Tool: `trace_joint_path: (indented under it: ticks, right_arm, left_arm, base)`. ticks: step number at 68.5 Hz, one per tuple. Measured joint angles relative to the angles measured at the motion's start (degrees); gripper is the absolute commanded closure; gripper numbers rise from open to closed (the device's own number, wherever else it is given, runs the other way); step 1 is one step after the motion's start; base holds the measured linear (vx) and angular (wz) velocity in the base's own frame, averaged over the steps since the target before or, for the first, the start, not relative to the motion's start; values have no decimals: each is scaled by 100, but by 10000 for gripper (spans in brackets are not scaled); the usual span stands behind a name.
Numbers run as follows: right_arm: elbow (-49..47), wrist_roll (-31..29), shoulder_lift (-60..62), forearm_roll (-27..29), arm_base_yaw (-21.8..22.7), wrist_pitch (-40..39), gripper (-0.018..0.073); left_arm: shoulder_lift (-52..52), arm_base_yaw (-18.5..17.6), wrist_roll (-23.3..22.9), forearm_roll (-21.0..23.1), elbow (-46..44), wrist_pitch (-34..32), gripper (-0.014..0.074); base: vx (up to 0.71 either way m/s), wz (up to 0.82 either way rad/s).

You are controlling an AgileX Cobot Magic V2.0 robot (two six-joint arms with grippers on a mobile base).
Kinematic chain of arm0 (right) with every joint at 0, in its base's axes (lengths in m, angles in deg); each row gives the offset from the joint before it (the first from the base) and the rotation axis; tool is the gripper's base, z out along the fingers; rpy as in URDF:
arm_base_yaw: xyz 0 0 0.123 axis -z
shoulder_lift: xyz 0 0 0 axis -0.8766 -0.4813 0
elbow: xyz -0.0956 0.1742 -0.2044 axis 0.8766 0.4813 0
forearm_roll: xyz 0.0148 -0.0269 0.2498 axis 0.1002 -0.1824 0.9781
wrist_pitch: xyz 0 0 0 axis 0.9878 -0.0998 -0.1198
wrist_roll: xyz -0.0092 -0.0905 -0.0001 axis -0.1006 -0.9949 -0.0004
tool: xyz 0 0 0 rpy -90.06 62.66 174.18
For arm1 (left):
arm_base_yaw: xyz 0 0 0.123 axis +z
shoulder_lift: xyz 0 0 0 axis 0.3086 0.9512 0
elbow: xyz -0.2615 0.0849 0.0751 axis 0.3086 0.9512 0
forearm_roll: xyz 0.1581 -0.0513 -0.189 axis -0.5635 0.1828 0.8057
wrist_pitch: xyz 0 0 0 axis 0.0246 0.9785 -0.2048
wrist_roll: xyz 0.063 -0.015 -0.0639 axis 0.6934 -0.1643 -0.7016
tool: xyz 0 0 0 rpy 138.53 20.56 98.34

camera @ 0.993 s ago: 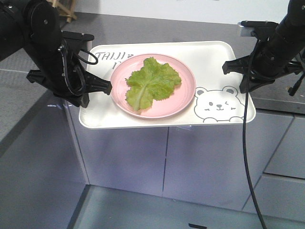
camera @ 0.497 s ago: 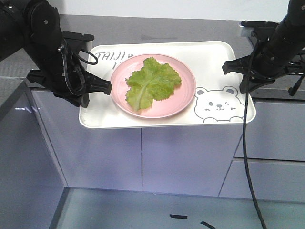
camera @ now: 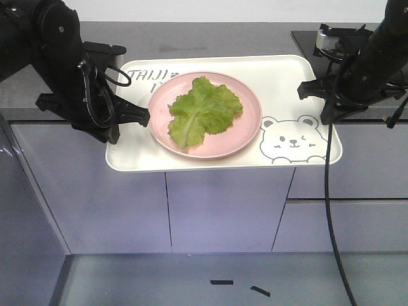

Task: Transfer vegetables to tray and serve
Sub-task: 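Turn the base away from the counter holding the tray with both grippers, then drive the base along the cabinets toward the stove counter carrying the tray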

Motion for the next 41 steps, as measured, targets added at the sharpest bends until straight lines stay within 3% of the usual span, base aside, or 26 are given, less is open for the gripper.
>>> trace_joint_path:
  ticks: [41]
  right_arm:
    - [0,0,0,0,0,1,565]
  left_arm:
    - [0,0,0,4,0,0,602]
  base:
    - [-1,-10]
